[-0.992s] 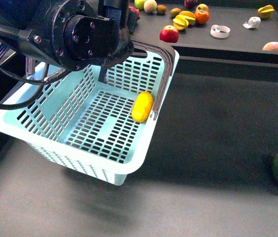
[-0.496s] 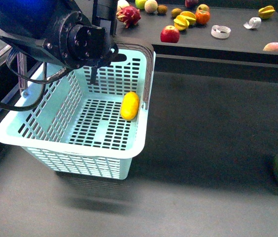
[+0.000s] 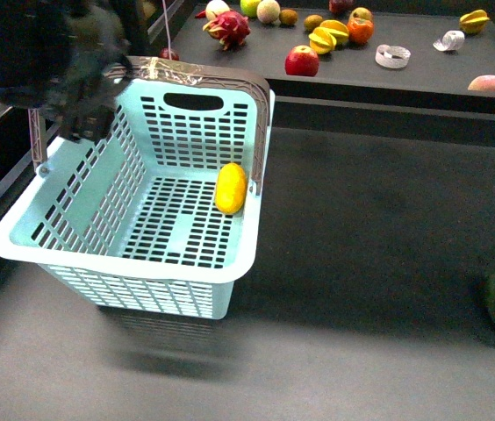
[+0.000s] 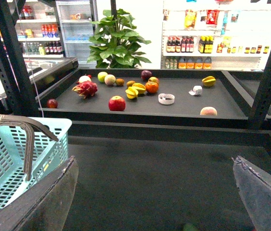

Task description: Pick mango with right arm and hold basket with left

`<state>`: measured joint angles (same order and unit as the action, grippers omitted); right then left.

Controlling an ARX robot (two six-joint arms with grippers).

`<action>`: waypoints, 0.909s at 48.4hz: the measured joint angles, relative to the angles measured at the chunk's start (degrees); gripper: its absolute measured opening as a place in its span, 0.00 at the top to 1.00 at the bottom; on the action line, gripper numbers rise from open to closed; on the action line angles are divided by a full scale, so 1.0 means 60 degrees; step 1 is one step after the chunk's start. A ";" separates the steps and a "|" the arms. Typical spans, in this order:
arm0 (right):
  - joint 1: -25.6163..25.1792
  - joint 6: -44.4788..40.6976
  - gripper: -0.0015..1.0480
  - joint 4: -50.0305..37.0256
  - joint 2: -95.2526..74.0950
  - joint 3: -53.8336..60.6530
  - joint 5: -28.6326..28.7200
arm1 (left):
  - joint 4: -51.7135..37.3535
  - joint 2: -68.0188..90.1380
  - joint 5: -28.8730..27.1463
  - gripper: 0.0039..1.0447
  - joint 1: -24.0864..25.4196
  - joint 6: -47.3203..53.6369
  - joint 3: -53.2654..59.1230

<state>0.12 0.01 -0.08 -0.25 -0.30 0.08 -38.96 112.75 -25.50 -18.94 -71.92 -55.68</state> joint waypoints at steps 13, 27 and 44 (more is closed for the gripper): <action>0.0000 0.0000 0.08 0.0000 0.0000 0.0000 0.0000 | -0.0892 -0.3024 -0.0182 0.06 0.0849 0.1413 0.3770; 0.0000 0.0004 0.08 0.0000 0.0000 0.0000 0.0000 | -0.0900 -0.3435 0.0368 0.09 0.1111 0.2630 0.4583; 0.0000 0.0000 0.08 0.0000 0.0004 0.0000 0.0000 | -0.4164 -0.6269 0.3304 0.84 0.2164 1.1577 0.7541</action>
<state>0.12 0.01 -0.08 -0.23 -0.30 0.08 -63.94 75.13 -5.67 -5.96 -2.46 -10.44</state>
